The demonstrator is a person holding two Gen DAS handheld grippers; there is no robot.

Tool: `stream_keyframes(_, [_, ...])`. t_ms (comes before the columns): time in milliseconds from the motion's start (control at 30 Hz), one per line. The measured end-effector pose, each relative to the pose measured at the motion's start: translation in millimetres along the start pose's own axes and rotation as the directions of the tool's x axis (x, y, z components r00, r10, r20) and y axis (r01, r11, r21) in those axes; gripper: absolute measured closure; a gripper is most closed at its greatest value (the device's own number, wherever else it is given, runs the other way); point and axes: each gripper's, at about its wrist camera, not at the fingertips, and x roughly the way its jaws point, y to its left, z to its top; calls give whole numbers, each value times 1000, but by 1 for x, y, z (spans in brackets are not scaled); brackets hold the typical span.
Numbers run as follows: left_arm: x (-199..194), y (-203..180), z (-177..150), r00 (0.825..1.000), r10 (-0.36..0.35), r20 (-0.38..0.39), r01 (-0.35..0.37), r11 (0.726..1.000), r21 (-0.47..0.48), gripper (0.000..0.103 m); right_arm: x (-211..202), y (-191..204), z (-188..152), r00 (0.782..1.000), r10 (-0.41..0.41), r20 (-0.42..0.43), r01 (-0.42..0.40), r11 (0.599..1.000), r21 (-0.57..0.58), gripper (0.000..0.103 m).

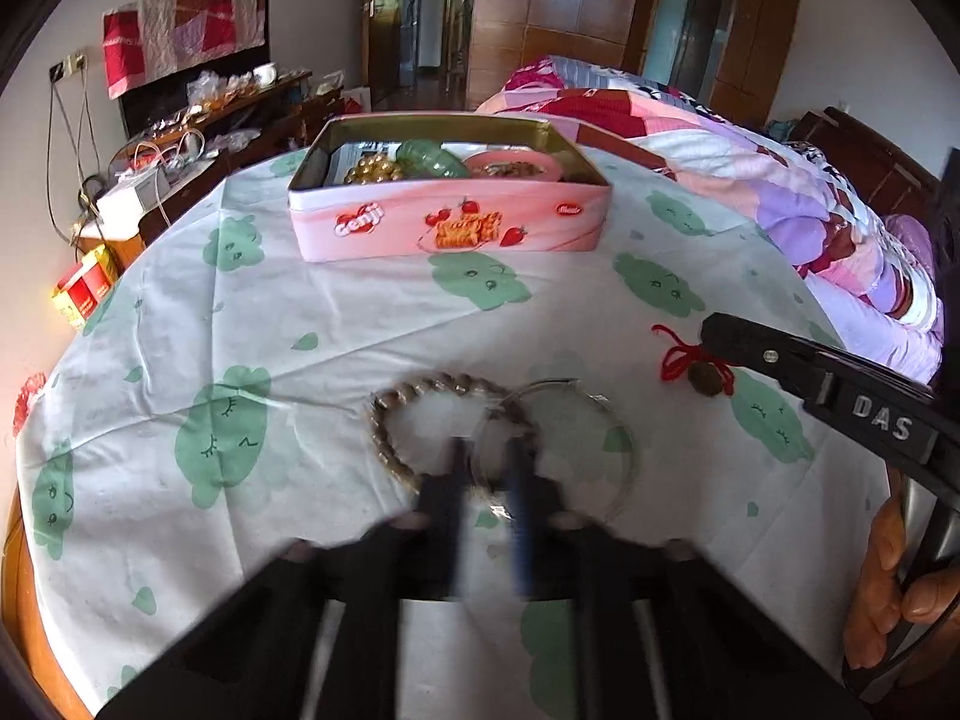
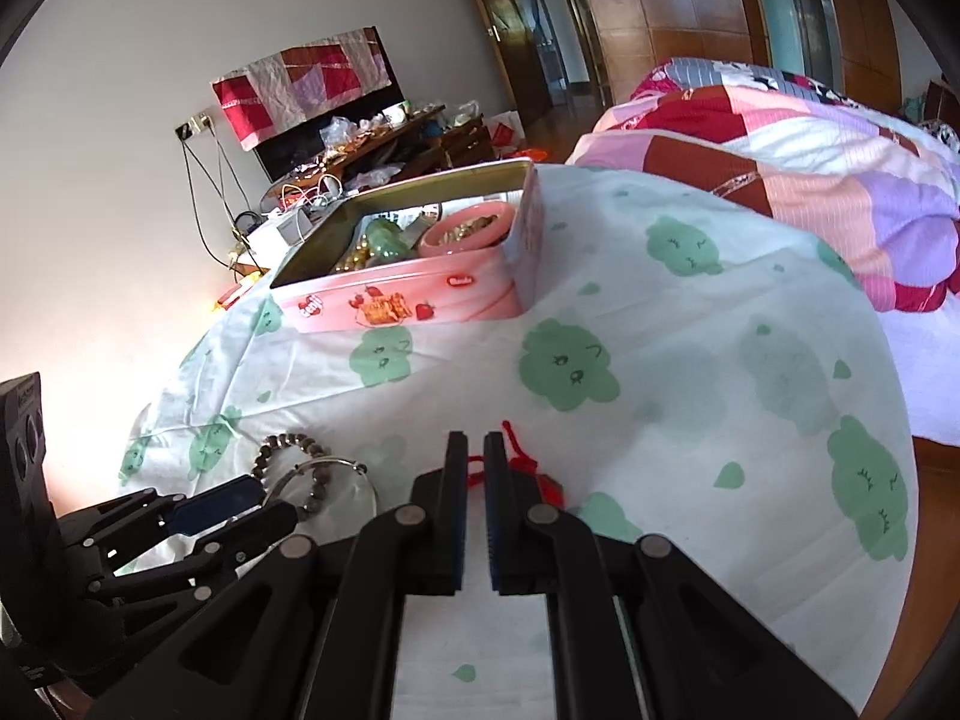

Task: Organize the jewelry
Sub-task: 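Grasp the silver hoop with the left gripper while the right grasps the red tassel charm, then lift the silver hoop and red tassel charm and carry them toward the tin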

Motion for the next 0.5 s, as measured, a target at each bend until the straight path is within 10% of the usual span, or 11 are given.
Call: stream_keyframes(500, [-37,10,9,985,-47,167,55,997,-47,100,-6,-18,-1,997,72,41,-75,993,94,95])
